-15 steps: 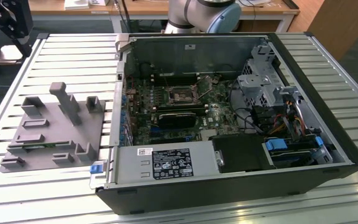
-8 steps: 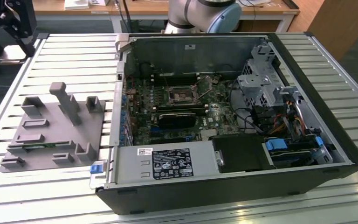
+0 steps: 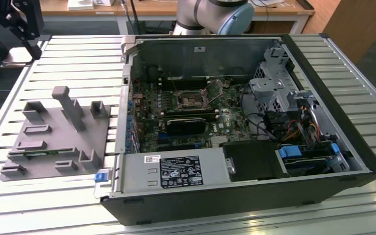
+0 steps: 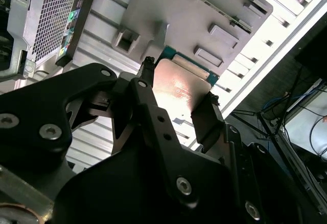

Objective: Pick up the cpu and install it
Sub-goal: 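Pick up the cpu and move it towards the insertion slot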

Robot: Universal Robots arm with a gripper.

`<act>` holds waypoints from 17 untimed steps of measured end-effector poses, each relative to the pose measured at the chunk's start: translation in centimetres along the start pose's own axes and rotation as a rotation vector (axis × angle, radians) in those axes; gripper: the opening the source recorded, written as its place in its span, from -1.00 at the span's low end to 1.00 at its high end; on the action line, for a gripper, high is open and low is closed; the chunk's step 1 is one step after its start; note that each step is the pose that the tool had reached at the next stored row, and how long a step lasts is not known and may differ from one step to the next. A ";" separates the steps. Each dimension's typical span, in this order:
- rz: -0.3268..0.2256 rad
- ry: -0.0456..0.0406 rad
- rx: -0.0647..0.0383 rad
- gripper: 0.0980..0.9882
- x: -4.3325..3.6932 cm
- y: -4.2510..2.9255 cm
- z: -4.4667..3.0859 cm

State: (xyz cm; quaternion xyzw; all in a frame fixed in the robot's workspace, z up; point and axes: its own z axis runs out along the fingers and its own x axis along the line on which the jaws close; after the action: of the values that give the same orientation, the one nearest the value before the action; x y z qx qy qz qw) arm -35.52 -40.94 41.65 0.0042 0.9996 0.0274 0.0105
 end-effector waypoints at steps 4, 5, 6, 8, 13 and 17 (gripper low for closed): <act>0.000 0.0000 0.000 0.00 -0.36 0.00 0.01; 0.000 0.0000 0.000 0.00 -0.44 0.00 0.01; 0.000 0.0001 0.000 0.00 -0.53 0.00 0.01; 0.000 0.0000 0.000 0.00 -0.69 0.01 0.01; 0.000 0.0000 0.000 0.00 -1.07 0.01 0.02; 0.000 0.0001 0.000 0.00 -1.35 0.01 0.03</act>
State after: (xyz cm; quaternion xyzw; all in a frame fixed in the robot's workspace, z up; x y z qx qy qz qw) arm -34.17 -40.93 41.66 0.0042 0.9996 0.0274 0.0104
